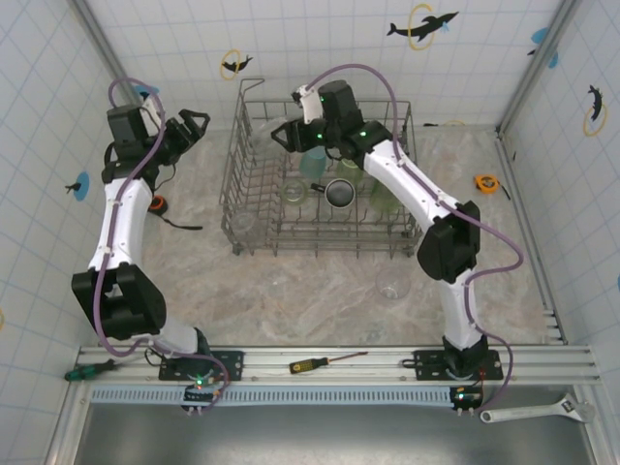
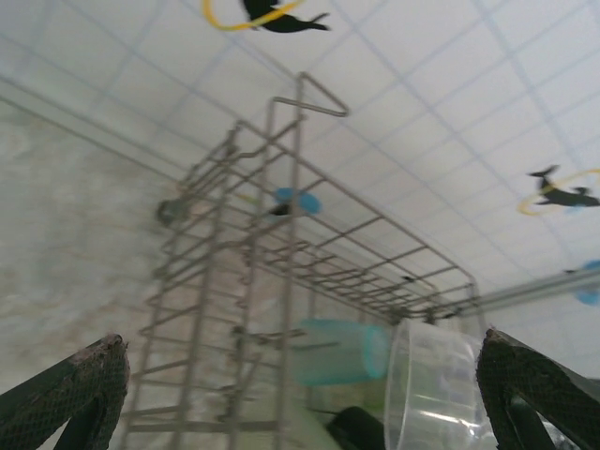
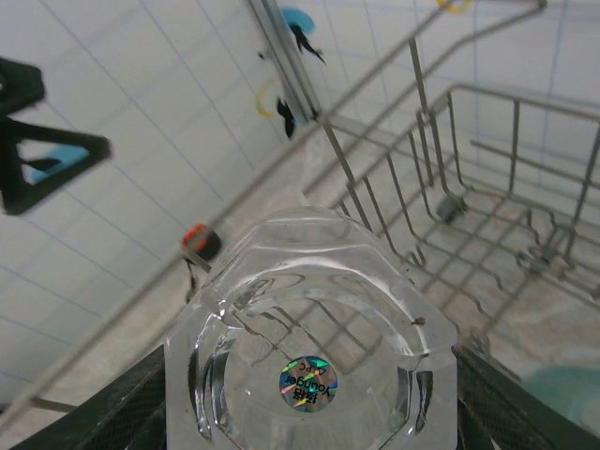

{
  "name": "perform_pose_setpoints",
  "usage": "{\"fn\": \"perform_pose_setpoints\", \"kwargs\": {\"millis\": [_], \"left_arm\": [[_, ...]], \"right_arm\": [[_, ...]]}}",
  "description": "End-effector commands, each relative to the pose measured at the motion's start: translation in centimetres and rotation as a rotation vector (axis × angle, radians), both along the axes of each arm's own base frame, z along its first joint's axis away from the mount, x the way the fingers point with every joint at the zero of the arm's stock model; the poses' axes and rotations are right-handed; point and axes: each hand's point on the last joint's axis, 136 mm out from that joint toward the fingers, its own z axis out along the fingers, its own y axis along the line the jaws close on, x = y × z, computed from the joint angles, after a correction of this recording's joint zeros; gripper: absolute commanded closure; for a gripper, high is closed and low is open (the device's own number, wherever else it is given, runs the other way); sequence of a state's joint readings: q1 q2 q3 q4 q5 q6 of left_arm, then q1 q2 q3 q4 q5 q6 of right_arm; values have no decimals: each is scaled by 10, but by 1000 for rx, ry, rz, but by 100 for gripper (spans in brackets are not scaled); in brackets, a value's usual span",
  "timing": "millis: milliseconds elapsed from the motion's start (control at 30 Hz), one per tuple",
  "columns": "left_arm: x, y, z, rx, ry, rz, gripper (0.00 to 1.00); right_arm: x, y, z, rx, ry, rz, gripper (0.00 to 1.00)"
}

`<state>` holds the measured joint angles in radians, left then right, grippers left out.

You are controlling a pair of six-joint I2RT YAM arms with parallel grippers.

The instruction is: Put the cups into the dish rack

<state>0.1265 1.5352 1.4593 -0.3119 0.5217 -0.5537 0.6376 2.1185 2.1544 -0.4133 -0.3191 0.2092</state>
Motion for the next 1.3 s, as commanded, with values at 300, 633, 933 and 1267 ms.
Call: {"fn": "perform_pose_setpoints", "kwargs": {"millis": [300,633,933,1267], "left_arm": [[-17,40,-63,255,81,143,3],[-23,41,-90,276,116,136,3],[-31,36,-106,257,142,115,3],[-31,34,-110,246,152,107,3]], "right_arm": [[-6,19,-12,-171,-132,-23,79],[-33,51,-43,-286,-177,64,79],[-51,71,-73,-374,-188,133,79],[-61,74,-94,-444,-176,157,79]]}}
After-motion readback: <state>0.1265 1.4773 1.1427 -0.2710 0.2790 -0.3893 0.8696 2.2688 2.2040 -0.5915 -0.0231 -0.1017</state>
